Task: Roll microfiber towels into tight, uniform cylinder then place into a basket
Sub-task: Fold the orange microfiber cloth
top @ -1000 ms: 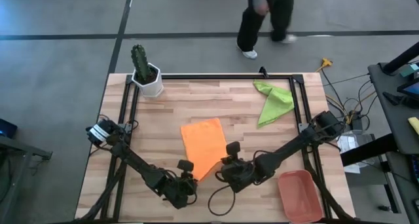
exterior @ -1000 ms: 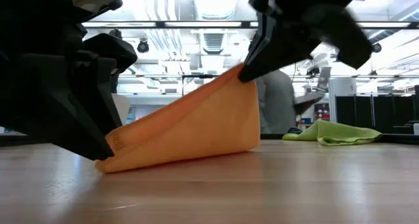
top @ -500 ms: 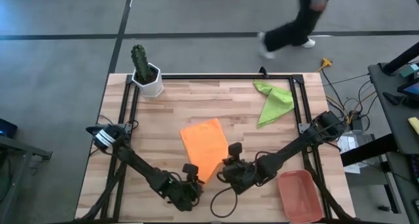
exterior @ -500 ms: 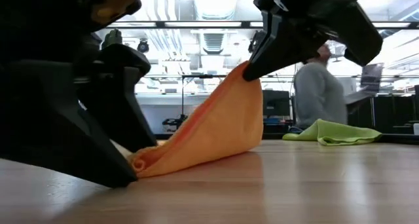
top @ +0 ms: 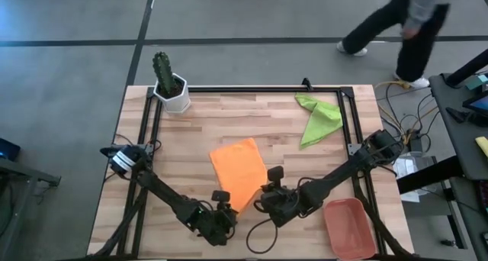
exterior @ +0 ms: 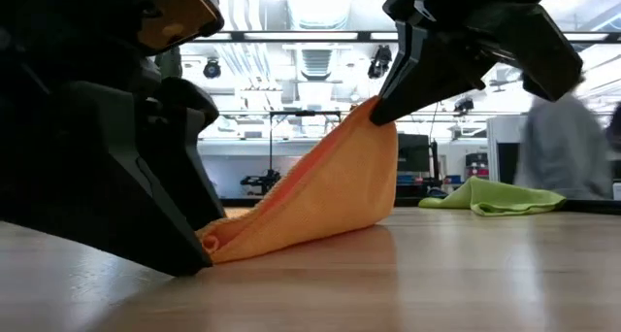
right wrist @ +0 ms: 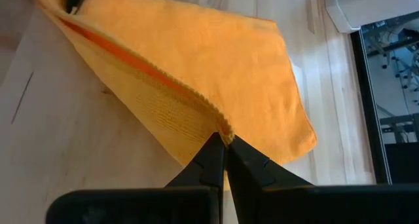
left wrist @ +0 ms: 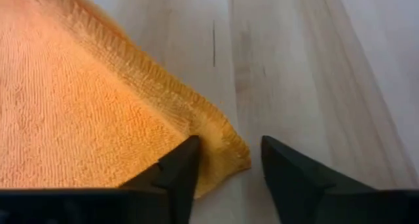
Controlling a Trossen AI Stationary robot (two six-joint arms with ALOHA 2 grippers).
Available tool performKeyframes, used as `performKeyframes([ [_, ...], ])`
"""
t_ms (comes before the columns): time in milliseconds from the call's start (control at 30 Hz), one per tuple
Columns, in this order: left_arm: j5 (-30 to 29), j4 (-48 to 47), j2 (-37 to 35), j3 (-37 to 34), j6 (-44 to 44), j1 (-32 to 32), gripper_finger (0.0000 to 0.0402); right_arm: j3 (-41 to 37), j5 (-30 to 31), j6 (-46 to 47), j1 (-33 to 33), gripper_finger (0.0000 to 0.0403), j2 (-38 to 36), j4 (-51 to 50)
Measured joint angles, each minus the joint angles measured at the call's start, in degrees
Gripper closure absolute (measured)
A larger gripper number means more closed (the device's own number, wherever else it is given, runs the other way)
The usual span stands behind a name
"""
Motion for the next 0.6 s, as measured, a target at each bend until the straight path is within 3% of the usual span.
performKeyframes([
  [267, 0.9, 0.29, 1.79, 0.76, 0.28, 0.45, 0.0387, 0.0, 0.0, 0.0, 0.14, 0.0394, -0.02, -0.01],
  [600, 2.87, -9.67, -5.67, 1.67, 1.75, -0.25, 0.04, 0.02, 0.21, 1.79, 0.22, 0.0394, -0.39, -3.27],
])
